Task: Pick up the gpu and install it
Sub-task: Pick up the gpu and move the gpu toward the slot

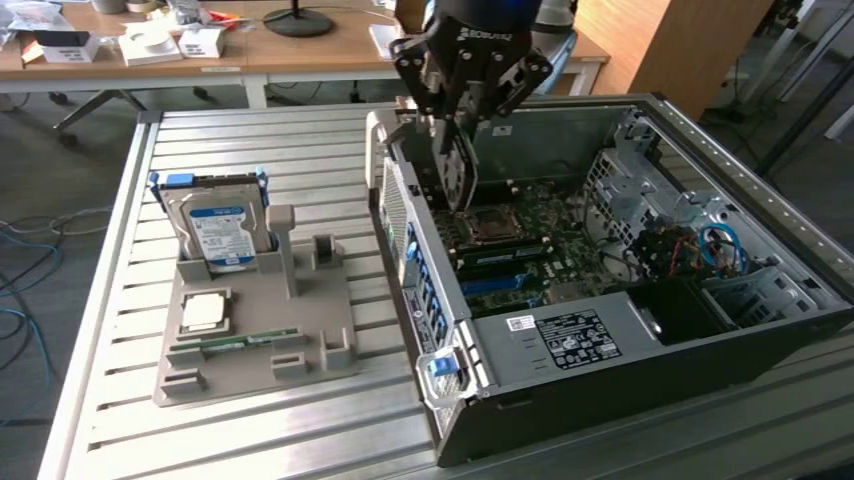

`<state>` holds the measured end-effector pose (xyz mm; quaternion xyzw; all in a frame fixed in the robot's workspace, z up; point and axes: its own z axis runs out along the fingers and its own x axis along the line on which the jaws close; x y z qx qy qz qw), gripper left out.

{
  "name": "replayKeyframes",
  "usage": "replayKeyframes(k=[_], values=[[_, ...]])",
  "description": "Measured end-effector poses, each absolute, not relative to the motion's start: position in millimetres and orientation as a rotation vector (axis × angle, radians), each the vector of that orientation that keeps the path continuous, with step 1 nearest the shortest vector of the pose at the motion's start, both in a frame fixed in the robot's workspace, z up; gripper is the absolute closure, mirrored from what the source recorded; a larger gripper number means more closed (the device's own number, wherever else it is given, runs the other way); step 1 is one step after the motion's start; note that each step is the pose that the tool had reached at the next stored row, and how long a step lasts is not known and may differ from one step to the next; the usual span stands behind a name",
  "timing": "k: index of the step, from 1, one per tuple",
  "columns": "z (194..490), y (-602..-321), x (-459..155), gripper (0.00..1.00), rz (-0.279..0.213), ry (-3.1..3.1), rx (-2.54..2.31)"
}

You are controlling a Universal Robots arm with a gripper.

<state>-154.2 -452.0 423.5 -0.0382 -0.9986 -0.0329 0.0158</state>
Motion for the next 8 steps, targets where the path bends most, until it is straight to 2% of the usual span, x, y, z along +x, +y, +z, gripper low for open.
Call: replayKeyframes(k=[8], values=[[424, -452, -121, 0.74, -0.106, -3.106, -0.119]])
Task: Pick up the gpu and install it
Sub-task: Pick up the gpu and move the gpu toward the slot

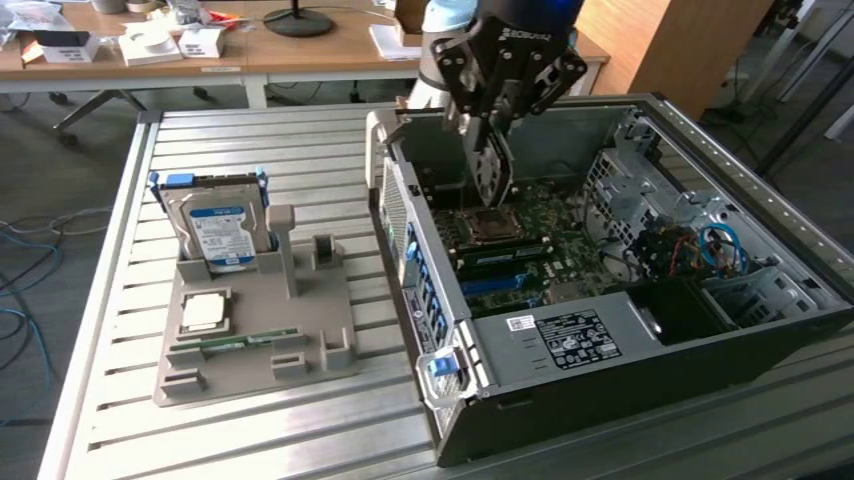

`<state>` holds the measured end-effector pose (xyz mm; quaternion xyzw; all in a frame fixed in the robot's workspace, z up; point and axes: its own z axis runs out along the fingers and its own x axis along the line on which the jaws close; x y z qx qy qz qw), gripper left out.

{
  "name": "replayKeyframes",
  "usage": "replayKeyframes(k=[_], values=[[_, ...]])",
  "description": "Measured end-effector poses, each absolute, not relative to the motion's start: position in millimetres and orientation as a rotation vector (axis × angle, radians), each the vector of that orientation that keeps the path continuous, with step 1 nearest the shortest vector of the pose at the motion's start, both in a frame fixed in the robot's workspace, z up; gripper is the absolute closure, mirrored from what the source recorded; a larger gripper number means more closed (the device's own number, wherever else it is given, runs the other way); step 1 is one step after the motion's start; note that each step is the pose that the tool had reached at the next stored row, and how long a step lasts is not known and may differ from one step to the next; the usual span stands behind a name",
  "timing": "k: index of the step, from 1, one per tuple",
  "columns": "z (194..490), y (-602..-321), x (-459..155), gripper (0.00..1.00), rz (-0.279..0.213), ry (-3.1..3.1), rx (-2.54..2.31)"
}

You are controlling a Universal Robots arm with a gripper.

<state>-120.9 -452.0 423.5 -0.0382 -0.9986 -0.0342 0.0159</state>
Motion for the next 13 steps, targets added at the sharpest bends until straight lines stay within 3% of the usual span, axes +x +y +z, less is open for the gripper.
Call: replayKeyframes(k=[13], values=[[424, -452, -67, 0.74, -0.111, -3.106, -0.119]])
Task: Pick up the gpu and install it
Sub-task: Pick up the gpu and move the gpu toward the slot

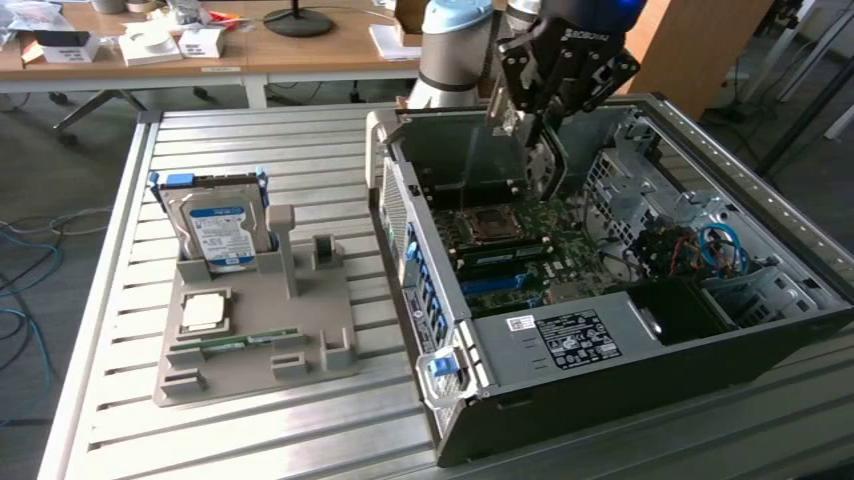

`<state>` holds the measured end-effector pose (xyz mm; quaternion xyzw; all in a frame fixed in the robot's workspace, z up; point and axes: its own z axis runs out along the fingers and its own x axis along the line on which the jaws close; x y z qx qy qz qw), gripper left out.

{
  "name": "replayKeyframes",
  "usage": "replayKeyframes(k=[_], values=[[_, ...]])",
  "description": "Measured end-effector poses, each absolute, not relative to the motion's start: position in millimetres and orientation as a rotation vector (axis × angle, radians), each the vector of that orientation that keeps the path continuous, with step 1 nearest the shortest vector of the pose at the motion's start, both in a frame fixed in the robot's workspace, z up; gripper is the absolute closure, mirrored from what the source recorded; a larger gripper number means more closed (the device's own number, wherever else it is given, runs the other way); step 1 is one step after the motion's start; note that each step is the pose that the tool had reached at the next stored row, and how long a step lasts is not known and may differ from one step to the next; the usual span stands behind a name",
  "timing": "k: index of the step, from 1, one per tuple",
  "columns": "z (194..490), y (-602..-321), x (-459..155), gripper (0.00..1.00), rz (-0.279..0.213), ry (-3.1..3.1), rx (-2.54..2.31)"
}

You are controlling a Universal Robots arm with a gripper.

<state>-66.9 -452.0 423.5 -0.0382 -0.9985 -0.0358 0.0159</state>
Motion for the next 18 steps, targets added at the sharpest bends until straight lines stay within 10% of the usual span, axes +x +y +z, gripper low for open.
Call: replayKeyframes(k=[18], values=[[423, -452, -3, 0.74, -0.112, -3.106, -0.119]])
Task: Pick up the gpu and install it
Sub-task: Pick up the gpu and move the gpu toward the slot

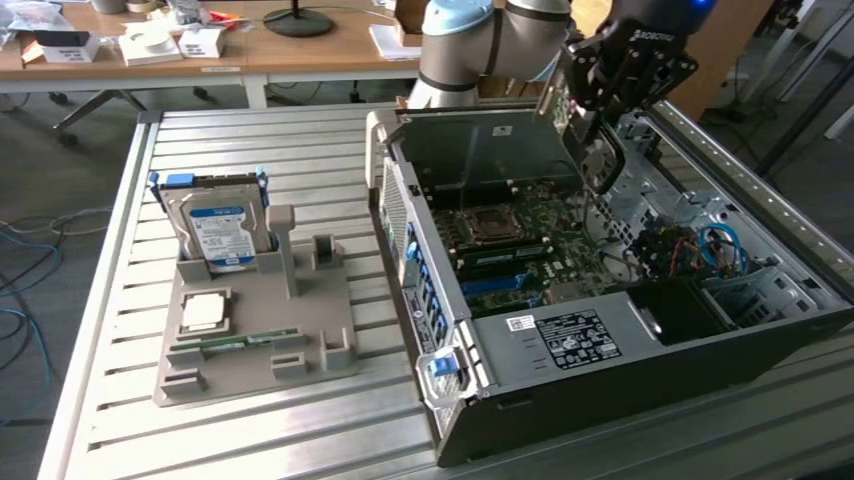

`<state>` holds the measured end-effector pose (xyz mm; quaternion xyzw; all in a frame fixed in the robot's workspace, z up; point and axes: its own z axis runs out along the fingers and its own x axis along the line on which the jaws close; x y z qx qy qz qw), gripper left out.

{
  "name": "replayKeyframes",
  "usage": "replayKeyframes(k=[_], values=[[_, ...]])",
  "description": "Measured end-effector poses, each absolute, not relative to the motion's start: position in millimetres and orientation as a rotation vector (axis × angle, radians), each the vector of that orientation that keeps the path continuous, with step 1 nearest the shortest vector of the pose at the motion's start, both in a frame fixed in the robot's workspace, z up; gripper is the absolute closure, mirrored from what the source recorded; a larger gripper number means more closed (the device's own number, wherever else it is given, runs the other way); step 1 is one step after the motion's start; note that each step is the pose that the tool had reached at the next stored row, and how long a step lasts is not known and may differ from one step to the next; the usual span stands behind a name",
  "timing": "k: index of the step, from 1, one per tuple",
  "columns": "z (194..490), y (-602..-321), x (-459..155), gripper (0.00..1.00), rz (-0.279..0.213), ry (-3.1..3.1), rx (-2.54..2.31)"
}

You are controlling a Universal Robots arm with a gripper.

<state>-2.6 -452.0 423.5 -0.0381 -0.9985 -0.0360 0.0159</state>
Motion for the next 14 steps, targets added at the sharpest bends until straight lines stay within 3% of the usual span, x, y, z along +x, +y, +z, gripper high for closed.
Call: replayKeyframes(k=[14], values=[[417.3, -452.0, 1.3, 0.74, -0.113, -3.105, -0.118]])
